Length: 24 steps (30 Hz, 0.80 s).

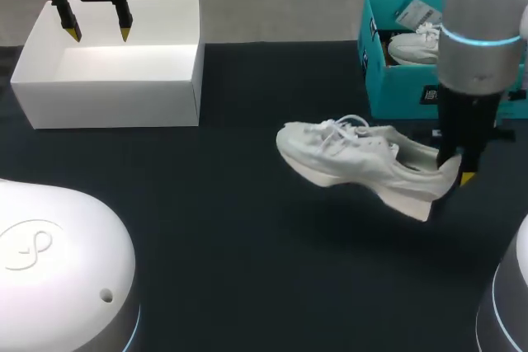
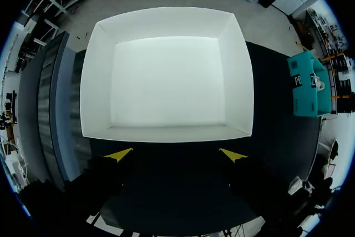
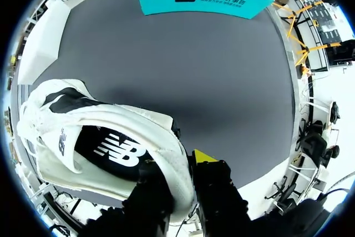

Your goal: Take the shoe out of the shoebox, open the shoe tongue, remove and reinsert the insole, then place the shoe into the shoebox

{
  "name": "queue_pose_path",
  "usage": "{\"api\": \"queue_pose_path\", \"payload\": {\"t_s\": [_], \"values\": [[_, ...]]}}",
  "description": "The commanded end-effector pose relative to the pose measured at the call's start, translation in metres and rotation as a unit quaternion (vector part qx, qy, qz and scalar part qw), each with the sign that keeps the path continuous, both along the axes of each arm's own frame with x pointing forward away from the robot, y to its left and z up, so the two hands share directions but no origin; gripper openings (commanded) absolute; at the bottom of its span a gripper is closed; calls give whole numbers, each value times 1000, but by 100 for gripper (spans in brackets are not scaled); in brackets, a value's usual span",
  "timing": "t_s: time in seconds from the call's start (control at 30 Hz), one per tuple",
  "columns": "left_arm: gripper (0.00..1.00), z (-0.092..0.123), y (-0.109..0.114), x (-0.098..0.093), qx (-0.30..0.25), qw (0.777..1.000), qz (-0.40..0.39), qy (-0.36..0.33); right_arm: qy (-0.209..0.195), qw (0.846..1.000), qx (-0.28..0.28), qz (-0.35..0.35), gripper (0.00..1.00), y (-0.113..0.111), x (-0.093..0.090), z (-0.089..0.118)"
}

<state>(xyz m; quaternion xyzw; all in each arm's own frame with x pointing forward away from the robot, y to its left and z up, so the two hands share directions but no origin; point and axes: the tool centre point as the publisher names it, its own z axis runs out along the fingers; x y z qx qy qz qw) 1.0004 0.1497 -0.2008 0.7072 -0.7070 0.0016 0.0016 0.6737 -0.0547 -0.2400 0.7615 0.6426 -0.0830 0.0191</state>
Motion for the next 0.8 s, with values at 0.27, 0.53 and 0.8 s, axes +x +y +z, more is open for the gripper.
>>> {"api": "queue_pose_path", "payload": {"t_s": [0.27,0.53,0.8], "values": [[100,0,0,0,1,1000,0,0,-119,990,-66,20,0,65,-54,-21],[100,0,0,0,1,1000,0,0,-106,991,-72,22,0,93,-61,-47],[100,0,0,0,1,1000,0,0,-87,994,-69,23,0,104,-49,-67]]}}
